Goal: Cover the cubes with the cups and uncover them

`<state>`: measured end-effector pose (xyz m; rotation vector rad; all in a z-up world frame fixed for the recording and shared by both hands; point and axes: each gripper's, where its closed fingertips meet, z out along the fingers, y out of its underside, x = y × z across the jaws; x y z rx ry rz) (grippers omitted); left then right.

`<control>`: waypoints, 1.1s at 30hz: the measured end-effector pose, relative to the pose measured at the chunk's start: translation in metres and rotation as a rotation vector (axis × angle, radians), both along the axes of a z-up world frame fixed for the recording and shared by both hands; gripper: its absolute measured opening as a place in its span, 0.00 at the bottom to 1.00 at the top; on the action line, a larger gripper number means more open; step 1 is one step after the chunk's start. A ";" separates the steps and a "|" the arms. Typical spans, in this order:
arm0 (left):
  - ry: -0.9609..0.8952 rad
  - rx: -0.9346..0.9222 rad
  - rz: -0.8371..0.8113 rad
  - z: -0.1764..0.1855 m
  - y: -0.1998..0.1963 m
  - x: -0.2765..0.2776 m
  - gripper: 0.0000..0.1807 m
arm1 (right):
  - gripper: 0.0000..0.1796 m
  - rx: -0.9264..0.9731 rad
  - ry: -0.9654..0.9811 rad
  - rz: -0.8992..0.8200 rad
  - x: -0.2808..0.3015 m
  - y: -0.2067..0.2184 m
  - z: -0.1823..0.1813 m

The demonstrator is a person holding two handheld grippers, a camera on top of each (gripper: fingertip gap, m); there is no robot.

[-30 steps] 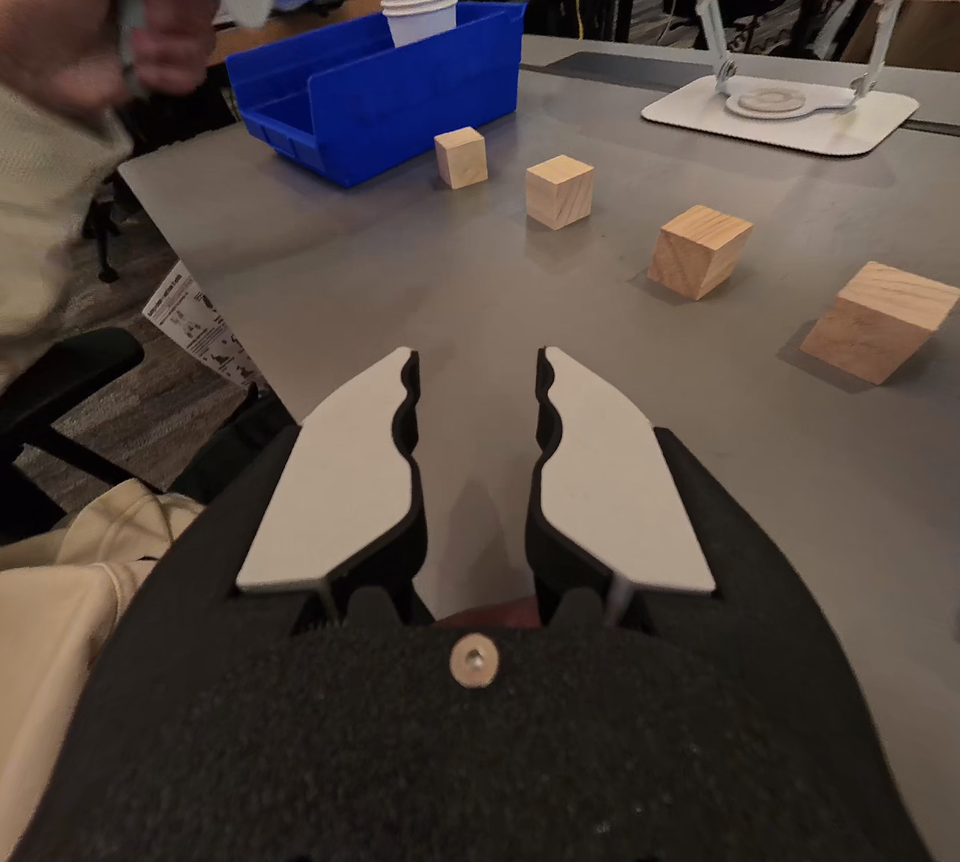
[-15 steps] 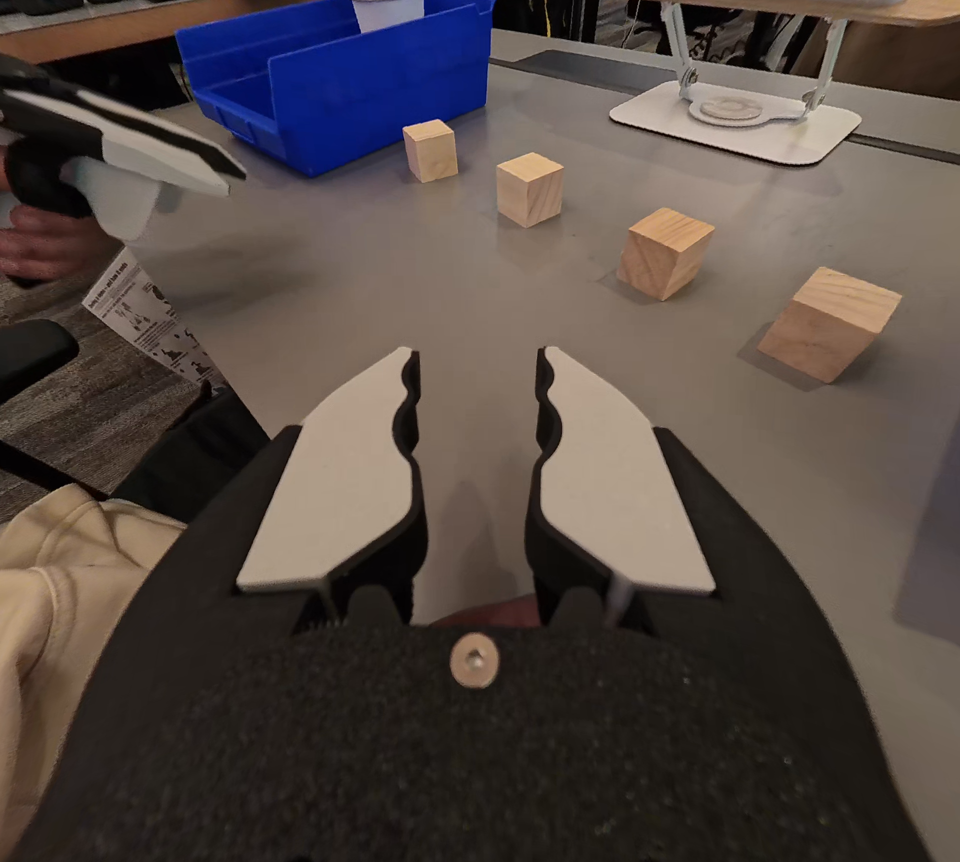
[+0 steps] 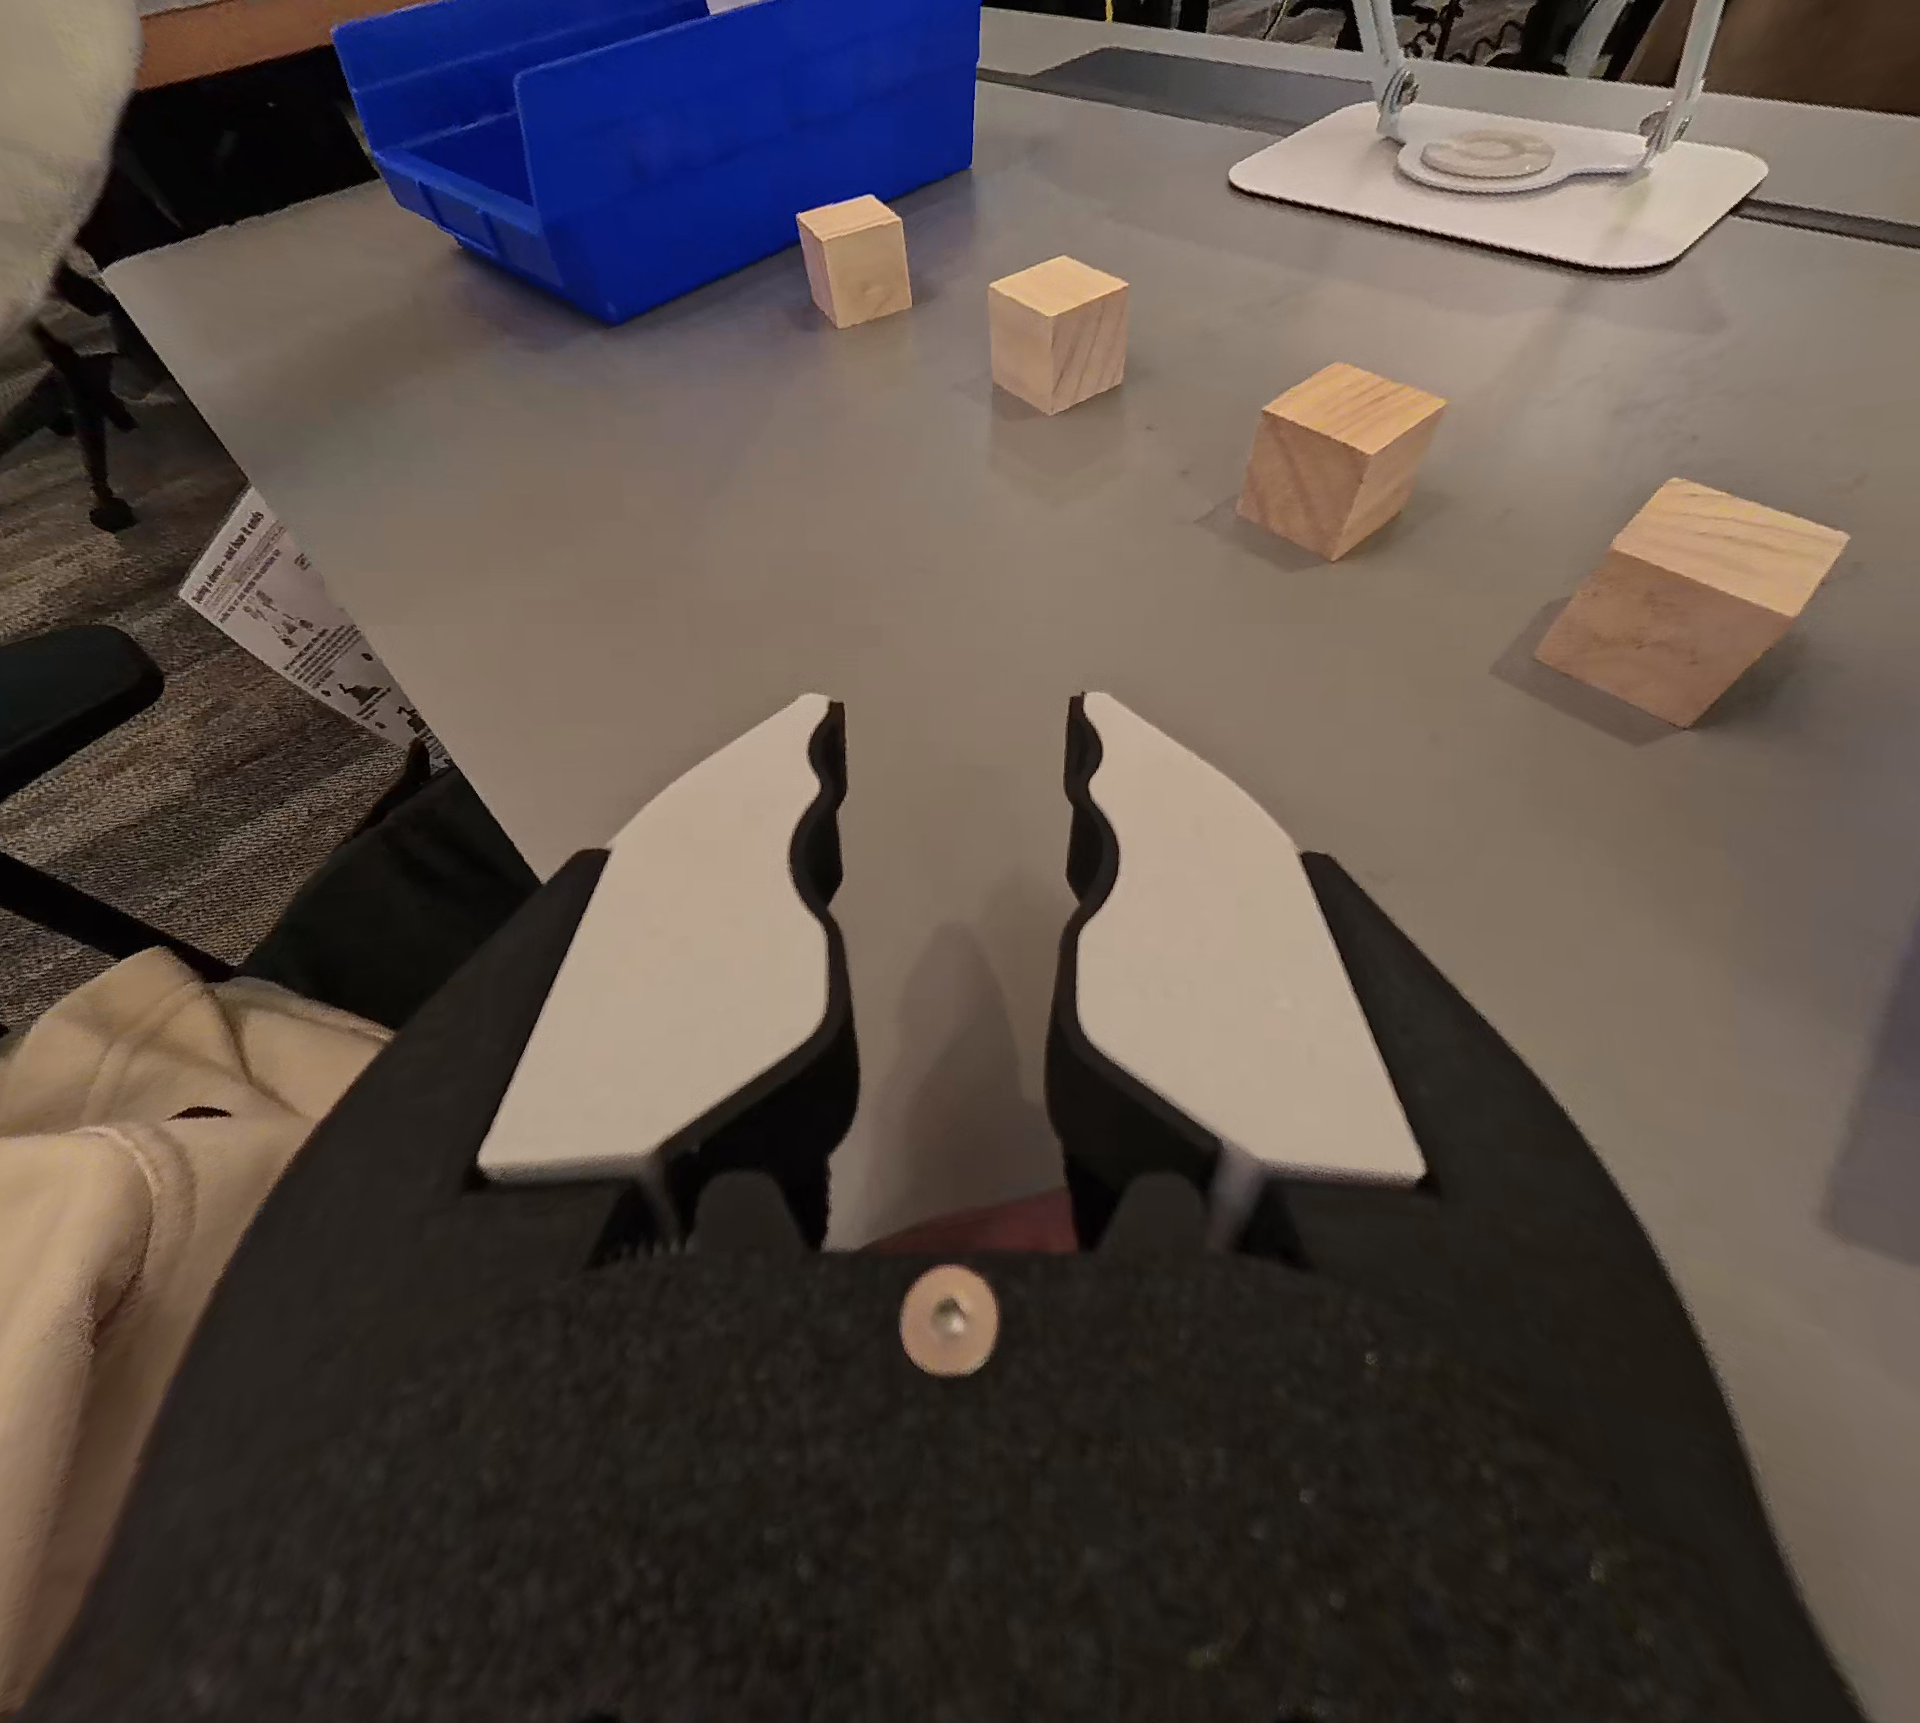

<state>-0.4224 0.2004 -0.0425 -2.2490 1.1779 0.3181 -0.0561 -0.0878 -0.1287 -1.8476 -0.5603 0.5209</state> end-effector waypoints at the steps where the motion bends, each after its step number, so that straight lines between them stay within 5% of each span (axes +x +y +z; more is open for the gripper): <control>1: -0.002 -0.052 0.017 -0.004 0.013 -0.005 0.24 | 0.22 -0.001 0.000 -0.003 0.001 0.000 0.000; 10: -0.028 -0.264 0.053 -0.018 0.048 -0.026 0.19 | 0.22 -0.032 0.018 -0.017 0.007 -0.002 -0.006; 21: -0.062 -0.314 0.023 -0.025 0.046 -0.020 0.02 | 0.22 -0.029 0.011 0.001 0.002 -0.002 -0.003; 33: -0.089 -0.246 0.022 -0.003 0.057 -0.017 0.02 | 0.22 -0.040 0.008 0.013 0.000 -0.001 -0.006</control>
